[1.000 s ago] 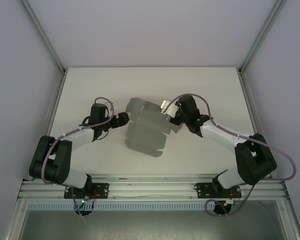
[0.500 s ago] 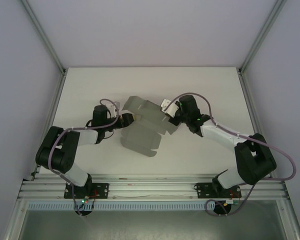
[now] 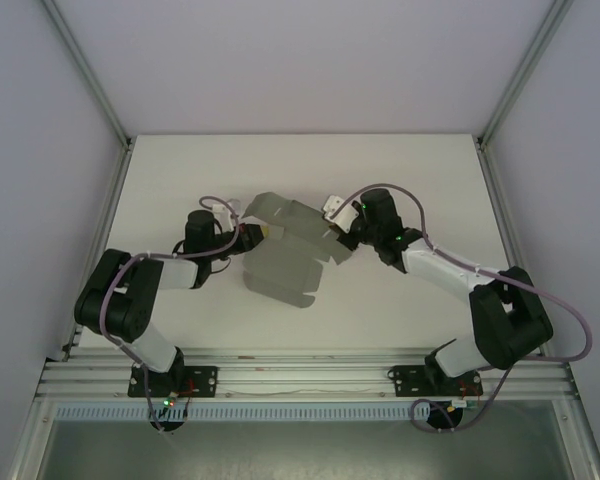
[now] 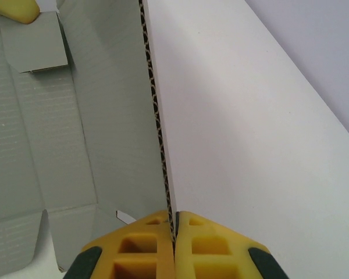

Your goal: Assemble paper box

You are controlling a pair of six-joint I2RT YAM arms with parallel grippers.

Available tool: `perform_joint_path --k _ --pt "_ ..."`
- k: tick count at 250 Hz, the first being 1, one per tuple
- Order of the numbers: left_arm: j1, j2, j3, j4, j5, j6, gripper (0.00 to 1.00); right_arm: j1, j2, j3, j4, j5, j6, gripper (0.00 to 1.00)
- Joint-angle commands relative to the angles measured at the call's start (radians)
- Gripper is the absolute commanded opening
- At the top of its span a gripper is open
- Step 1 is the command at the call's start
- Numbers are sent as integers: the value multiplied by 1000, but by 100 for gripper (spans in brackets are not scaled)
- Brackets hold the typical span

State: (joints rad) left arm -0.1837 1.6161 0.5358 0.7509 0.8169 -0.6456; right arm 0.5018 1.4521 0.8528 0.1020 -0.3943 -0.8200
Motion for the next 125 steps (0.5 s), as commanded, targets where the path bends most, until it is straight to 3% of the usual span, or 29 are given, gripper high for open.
perform_joint_path --k 1,70,82,96,125 --pt "-15 -31 -4 -30 -31 47 0 2 -9 13 43 -54 35 0" --pt "-32 -127 12 -237 -149 160 0 3 -22 29 -1 -26 -23 0" --pt "-32 -157 15 -288 -173 178 21 2 -23 41 -26 -10 -50 0" --pt "-32 -195 13 -338 -200 200 56 3 -22 65 -76 6 -93 0" --pt "-31 -293 13 -453 -280 234 100 13 -3 109 -146 66 -166 0"
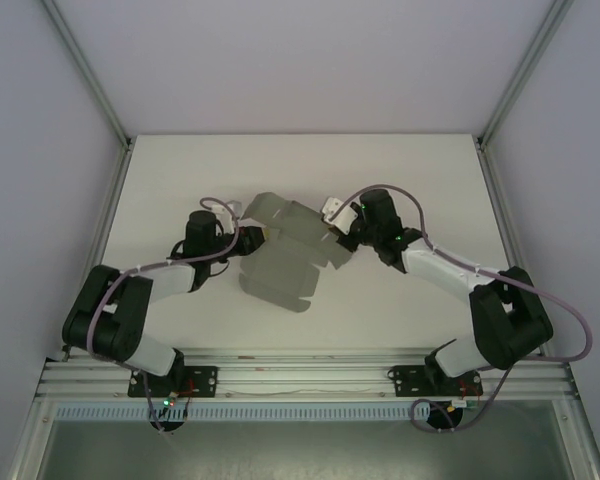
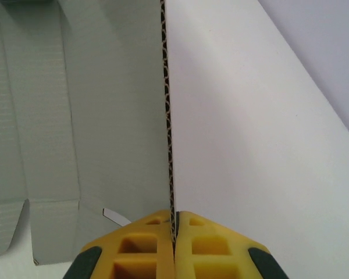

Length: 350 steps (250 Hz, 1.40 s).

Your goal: Assemble paper box

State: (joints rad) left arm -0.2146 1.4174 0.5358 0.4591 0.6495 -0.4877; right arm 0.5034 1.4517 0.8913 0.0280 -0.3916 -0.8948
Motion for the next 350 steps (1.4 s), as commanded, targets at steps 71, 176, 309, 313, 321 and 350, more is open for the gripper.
perform_joint_path --k 71,176,309,313,321,350 --pt "61 -252 136 -498 -444 90 100 126 87 86 -11 394 -385 0" --pt "119 77 327 -517 -411 41 100 200 218 -8 408 578 -613 0" --pt "93 249 309 -203 28 149 94 211 215 -42 490 578 -579 0" --pt "89 247 305 -197 37 155 93 210 213 -43 489 576 -575 0" --pt "78 245 302 -195 46 174 91 209 210 -40 480 575 -565 0" --pt "28 240 293 -205 45 232 83 212 208 -24 442 581 -562 0"
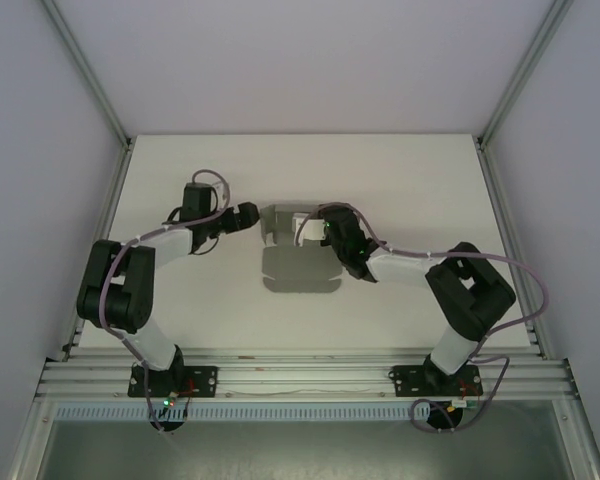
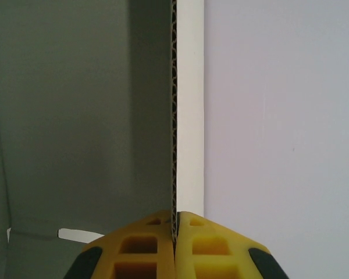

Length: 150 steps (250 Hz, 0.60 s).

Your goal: Assemble paper box

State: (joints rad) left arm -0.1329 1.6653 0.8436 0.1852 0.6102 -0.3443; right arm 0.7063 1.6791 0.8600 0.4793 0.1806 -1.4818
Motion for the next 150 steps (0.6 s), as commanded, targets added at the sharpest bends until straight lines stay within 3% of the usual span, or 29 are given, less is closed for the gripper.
perform_joint_path --k 1,66,118,150 --pt "-56 -9 -15 68 84 91 83 10 -20 7 -9 8 25 0" --pt "-120 -18 -38 78 -54 112 72 7 -10 -4 13 53 9 0" --pt "-139 -46 -92 148 -6 131 69 8 -15 2 -7 73 7 0" --pt "-146 -59 -114 183 -43 153 66 9 -18 -6 5 62 -5 0"
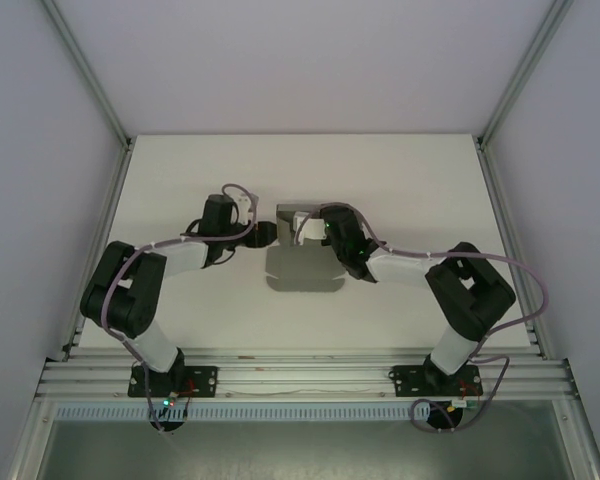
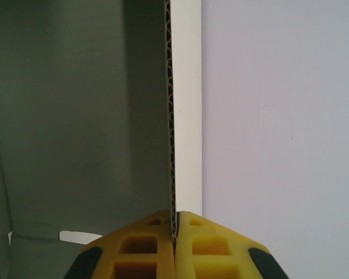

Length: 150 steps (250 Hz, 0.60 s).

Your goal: Assemble paper box

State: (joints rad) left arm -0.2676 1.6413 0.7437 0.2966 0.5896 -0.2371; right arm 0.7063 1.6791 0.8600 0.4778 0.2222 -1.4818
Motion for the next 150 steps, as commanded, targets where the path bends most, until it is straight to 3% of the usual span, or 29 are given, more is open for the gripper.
perform_joint_path --k 1,65,125,150 --pt "-12 -35 -13 72 -24 46 66 10 -18 -5 6 20 -3 0" --pt "-45 18 7 159 -57 109 59 14 -4 7 0 21 19 0" --pt "-97 52 -9 269 -182 128 54 47 1 -69 81 55 4 0" --pt "-129 55 -10 276 -287 148 52 68 -9 -93 82 71 30 0"
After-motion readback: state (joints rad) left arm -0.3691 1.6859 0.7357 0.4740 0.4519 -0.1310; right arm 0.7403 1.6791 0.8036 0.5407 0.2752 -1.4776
